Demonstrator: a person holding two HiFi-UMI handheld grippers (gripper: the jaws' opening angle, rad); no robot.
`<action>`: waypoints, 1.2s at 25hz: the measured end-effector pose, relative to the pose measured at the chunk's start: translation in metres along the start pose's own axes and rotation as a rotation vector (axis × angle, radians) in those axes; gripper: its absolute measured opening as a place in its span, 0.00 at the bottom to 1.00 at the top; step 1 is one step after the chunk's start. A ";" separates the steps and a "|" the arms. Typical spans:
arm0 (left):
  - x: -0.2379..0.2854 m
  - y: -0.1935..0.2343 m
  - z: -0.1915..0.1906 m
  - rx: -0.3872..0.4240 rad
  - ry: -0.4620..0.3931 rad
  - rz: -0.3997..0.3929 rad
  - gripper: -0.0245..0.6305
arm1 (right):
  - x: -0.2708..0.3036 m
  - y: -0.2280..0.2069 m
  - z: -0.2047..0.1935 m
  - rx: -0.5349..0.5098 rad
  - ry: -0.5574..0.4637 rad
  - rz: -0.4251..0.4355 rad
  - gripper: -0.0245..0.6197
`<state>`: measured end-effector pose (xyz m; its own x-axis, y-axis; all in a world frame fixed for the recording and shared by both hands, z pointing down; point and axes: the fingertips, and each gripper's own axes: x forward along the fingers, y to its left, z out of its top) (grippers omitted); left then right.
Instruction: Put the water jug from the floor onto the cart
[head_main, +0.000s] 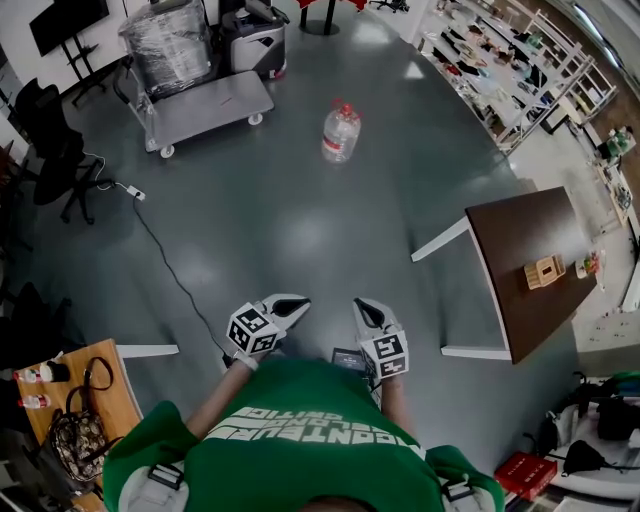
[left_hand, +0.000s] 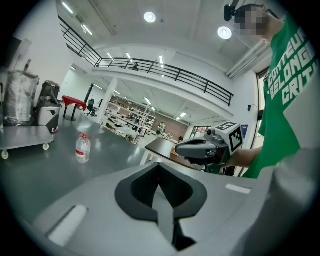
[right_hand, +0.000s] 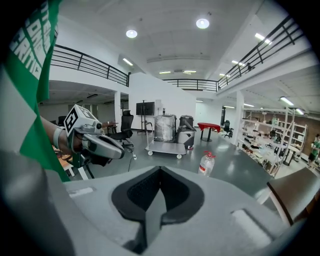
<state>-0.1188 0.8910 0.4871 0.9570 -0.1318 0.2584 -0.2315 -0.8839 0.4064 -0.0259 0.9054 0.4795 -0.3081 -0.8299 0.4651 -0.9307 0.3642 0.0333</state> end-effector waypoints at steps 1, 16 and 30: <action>-0.001 0.003 -0.002 -0.002 0.010 0.005 0.04 | 0.002 0.002 0.000 -0.001 0.007 0.006 0.03; -0.019 0.051 0.014 0.008 -0.071 0.070 0.04 | 0.035 0.005 0.009 0.059 0.037 0.015 0.03; -0.039 0.100 0.021 0.031 -0.040 0.016 0.04 | 0.079 0.024 0.027 0.154 0.019 0.001 0.02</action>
<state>-0.1752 0.7984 0.4990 0.9596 -0.1631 0.2291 -0.2416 -0.8951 0.3748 -0.0778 0.8367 0.4928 -0.3064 -0.8212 0.4814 -0.9502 0.2942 -0.1029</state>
